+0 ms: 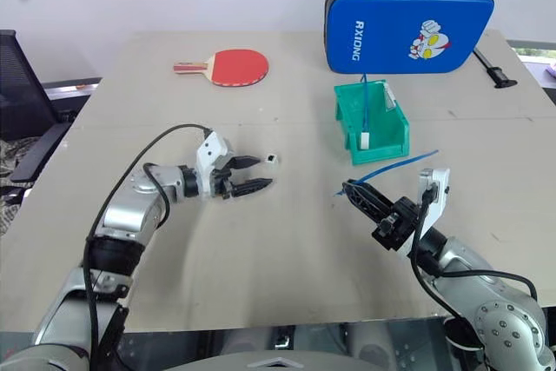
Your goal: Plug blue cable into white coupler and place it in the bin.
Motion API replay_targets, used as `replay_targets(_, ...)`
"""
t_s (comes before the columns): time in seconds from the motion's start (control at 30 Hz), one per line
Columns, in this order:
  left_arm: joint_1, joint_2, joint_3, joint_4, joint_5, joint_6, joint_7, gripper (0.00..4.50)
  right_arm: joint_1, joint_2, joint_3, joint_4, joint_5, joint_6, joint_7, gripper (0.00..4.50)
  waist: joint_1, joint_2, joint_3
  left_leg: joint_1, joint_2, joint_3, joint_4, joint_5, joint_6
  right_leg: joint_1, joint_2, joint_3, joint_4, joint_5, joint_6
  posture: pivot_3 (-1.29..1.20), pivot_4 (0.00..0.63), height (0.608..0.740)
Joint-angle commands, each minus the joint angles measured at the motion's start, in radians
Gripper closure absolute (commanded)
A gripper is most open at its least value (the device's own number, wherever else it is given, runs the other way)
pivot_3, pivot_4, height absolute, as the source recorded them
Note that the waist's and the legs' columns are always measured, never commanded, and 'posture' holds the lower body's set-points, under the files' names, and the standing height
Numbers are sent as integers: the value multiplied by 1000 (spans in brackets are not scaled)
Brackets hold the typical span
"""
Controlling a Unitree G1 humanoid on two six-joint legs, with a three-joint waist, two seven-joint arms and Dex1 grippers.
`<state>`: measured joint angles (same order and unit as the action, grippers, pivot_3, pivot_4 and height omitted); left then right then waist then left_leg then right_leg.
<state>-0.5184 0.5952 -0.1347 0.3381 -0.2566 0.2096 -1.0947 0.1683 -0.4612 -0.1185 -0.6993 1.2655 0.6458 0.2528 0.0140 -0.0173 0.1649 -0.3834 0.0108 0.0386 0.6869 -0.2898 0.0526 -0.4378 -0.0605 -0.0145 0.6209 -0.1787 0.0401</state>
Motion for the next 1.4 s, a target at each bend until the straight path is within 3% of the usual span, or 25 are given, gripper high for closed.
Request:
replay_targets(0.03, -93, -9, -25, 154, 58, -123, -65, 1026, 11, 3, -6, -52, -1, -21, -5, 4500, 1, 0, 0, 0, 0, 0, 0, 0, 0, 0, 0, 0, 0, 0, 0, 0, 150, 740)
replay_targets(0.23, -226, -60, -37, 396, 126, -270, -104, 1026, 47, 5, -8, -84, -5, -33, -21, 4500, 0, -1, 0, -1, 0, 0, 0, 0, 1, 0, 0, 0, -1, 2, 3, 0, 150, 740)
replay_targets(0.6, -368, -116, -36, 661, 210, -424, -172, 1026, 70, 0, -5, -105, -8, -47, -37, 4500, 1, -2, 0, -1, 0, 0, 0, 0, 1, 0, 0, 0, -1, 2, 3, 0, 150, 740)
replay_targets(0.63, -375, -120, -35, 677, 214, -434, -181, 1534, 71, -1, -6, -107, -8, -48, -38, 4500, 0, -2, 0, -1, 0, 0, 0, 0, 1, 0, 0, 0, -1, 2, 3, 0, 150, 740)
replay_targets(0.67, -381, -123, -34, 688, 216, -441, -191, 1730, 73, -3, -7, -108, -8, -48, -39, 4500, 0, -2, -1, -1, 0, 0, 0, 0, 1, 0, 0, 0, -1, 2, 4, 0, 150, 740)
replay_targets(0.8, -390, -134, -22, 710, 209, -451, -234, 3689, 78, -6, -9, -115, -11, -50, -42, 4500, 0, -2, -1, -1, 0, 0, 0, -1, 1, 0, 0, 0, -1, 3, 4, 0, 150, 740)
replay_targets(0.83, -388, -137, -17, 702, 199, -444, -254, 4012, 79, -7, -9, -116, -14, -50, -42, 4500, 0, -2, -1, -1, 0, 0, 0, -1, 1, 0, 0, 0, -1, 3, 4, 0, 150, 740)
replay_targets(0.97, -362, -145, -17, 615, 170, -394, -324, 4008, 75, -21, -8, -118, -40, -50, -31, 4500, -1, -2, -1, -1, 0, 0, 0, -1, 1, 0, 0, 0, -1, 2, 4, 0, 150, 740)
replay_targets(1.07, -287, -161, -42, 406, 142, -305, -362, 4008, 39, -44, -13, -111, -93, -56, -18, 4500, -2, -2, -1, -1, 0, 0, 0, -1, 1, 0, 0, 0, -1, 2, 3, 0, 150, 740)
replay_targets(1.23, -173, -225, -139, 73, 175, -156, -294, 4008, -113, -172, 87, -52, -335, -35, 75, 4500, -2, -2, 0, -1, 0, 1, 1, -1, 1, 0, 0, 1, 0, 2, 3, 0, 150, 740)
replay_targets(1.4, -156, -264, -237, 3, 245, -126, -242, 4008, -253, -234, 217, 59, -517, -69, 230, 4500, 0, -3, -1, -1, -3, -1, 1, -1, 1, 0, 2, 1, 0, 1, 2, 0, 150, 740)
